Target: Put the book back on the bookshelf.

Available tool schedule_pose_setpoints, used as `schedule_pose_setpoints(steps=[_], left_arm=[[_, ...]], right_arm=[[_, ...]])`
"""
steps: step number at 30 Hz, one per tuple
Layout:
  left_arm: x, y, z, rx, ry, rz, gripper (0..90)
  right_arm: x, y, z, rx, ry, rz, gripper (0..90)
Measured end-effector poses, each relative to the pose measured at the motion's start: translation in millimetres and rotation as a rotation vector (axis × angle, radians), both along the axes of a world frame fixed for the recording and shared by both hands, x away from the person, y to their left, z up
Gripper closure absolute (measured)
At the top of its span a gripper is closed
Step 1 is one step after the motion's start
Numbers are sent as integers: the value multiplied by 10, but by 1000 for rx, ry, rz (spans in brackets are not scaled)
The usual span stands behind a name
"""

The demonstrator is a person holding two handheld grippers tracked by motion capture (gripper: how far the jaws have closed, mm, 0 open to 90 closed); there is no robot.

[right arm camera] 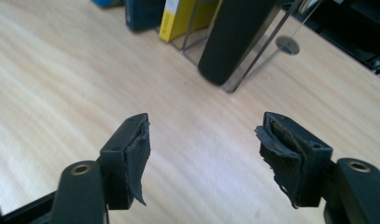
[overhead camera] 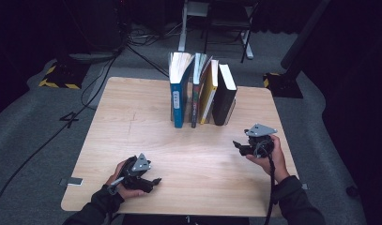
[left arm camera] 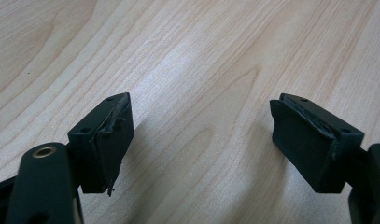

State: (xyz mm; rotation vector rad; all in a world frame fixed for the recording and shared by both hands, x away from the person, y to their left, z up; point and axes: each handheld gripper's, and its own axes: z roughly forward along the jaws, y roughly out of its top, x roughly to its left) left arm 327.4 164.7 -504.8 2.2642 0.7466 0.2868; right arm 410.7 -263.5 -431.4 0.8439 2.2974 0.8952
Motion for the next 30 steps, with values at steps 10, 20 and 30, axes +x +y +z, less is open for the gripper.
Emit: schedule_pose_setpoints(steps=[10, 20, 30], left_arm=[[2, -1, 0, 1, 0, 3, 209], [2, -1, 0, 1, -1, 4, 208], [3, -1, -1, 0, 0, 4, 208]], right_arm=[[-297, -162, -73, -21, -3, 51, 305], [-523, -307, -207, -30, 22, 84, 299], [-713, -613, -502, 8, 91, 70, 296]])
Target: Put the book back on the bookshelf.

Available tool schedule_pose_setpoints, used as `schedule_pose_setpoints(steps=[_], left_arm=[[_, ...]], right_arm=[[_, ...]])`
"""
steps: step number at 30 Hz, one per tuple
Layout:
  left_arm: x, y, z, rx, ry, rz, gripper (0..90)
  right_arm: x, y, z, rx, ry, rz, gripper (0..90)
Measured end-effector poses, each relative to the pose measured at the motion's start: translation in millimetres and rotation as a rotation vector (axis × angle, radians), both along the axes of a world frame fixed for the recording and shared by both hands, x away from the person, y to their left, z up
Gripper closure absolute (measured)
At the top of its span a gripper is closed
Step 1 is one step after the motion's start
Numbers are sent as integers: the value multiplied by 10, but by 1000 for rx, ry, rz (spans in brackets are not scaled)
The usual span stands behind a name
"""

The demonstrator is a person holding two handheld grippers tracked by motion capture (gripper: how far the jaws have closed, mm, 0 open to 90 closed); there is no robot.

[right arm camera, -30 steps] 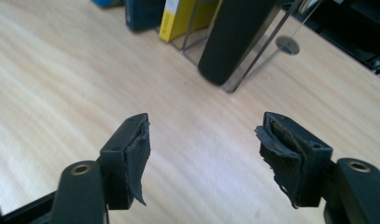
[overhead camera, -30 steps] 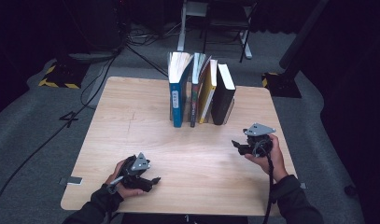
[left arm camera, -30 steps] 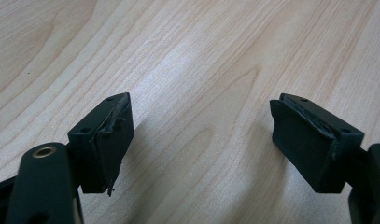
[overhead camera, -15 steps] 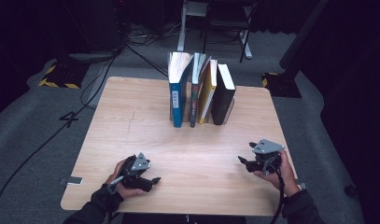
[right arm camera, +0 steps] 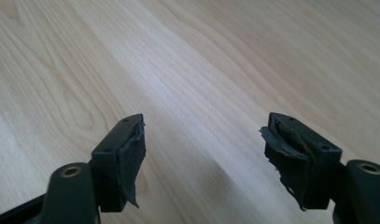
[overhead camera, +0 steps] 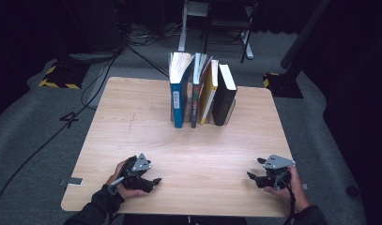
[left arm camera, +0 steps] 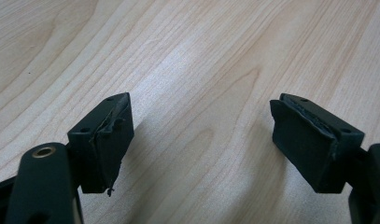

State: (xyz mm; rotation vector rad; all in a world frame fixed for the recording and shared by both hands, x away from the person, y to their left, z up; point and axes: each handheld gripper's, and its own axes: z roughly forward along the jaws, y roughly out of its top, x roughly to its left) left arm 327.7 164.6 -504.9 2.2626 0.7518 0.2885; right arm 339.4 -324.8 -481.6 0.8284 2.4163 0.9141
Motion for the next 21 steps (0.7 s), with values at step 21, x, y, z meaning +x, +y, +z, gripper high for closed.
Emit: schedule_pose_setpoints(steps=[21], left_arm=[[11, -4, 0, -1, 2, 2, 205]], right_arm=[[-178, -572, -229, 162, 75, -166, 266]])
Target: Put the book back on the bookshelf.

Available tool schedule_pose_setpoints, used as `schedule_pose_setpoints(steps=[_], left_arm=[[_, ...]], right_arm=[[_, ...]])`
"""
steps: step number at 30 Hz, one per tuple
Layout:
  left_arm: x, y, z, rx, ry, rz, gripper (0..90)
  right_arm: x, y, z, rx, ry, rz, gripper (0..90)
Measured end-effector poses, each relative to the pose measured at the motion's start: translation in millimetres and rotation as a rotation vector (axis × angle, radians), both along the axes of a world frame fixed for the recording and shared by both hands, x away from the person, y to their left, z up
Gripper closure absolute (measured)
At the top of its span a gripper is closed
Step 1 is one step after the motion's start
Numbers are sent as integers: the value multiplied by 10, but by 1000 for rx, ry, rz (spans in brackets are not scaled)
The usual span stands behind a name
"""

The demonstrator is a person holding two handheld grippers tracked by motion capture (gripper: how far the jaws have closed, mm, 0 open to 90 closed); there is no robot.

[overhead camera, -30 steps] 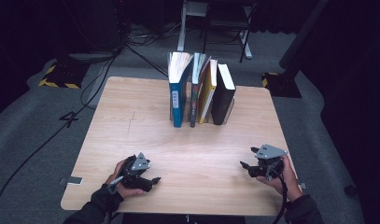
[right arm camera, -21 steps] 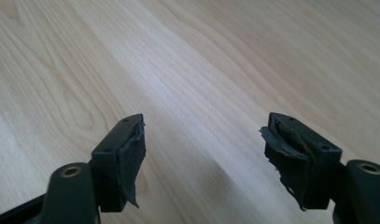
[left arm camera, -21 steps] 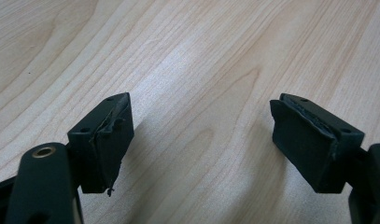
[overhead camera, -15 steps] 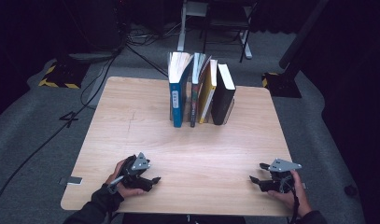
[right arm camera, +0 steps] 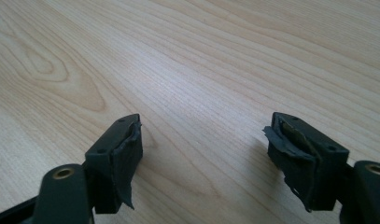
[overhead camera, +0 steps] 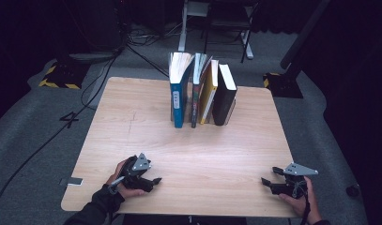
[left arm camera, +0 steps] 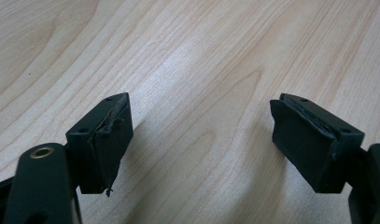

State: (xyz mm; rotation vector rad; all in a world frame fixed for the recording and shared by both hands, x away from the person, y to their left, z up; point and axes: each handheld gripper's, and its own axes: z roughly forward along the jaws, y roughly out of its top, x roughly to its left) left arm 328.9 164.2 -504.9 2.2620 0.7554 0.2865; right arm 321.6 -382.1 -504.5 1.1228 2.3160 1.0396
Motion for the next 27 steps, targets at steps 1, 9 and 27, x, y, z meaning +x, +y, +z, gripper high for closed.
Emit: schedule_pose_setpoints(steps=[1, 9, 27], left_arm=[[0, 0, 0, 0, 0, 0, 205], [-1, 4, 1, 1, 0, -2, 205], [23, 4, 0, 1, 5, -17, 198]], right_arm=[[-1, 1, 0, -1, 0, 0, 264], [16, 6, -1, 1, 0, -4, 258], [35, 16, 0, -2, -2, -10, 255]])
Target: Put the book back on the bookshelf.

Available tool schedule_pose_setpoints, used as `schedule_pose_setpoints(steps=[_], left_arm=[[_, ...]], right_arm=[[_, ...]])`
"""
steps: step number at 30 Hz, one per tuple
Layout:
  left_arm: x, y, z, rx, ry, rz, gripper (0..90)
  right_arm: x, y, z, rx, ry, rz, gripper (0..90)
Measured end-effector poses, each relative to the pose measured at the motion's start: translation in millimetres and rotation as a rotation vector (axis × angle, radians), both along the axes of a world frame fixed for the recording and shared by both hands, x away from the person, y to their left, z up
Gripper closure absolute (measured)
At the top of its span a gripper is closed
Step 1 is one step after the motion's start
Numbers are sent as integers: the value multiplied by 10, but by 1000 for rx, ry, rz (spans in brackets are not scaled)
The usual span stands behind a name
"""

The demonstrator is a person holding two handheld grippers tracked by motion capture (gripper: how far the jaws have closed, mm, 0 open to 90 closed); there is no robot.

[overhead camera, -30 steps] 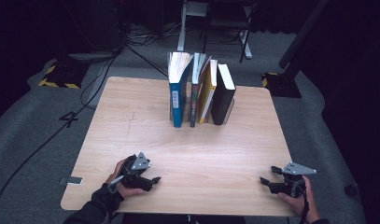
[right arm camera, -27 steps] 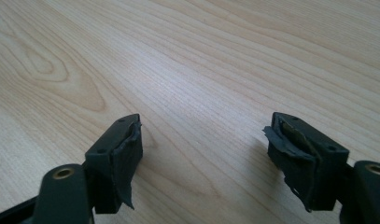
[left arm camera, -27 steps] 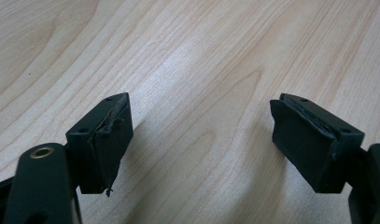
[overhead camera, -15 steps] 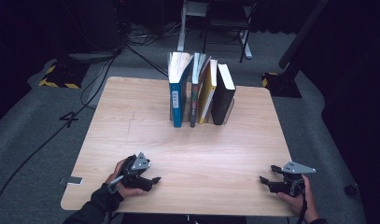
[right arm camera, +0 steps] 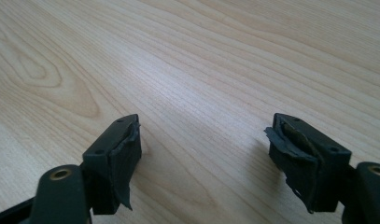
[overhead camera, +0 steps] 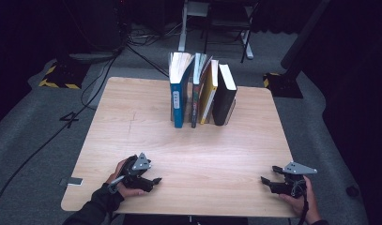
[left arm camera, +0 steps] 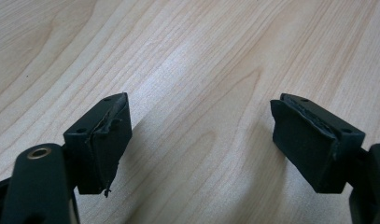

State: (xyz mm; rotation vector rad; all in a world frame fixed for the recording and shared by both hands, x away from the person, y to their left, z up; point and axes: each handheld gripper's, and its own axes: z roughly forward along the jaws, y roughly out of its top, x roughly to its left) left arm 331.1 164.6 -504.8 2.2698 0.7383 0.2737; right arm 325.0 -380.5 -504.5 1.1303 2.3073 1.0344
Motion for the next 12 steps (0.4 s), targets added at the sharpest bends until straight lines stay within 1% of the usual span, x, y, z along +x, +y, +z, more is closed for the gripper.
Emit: schedule_pose_setpoints(steps=[12], left_arm=[[9, 1, 1, 2, -2, -3, 198]], right_arm=[[1, 0, 0, 1, 1, -1, 254]])
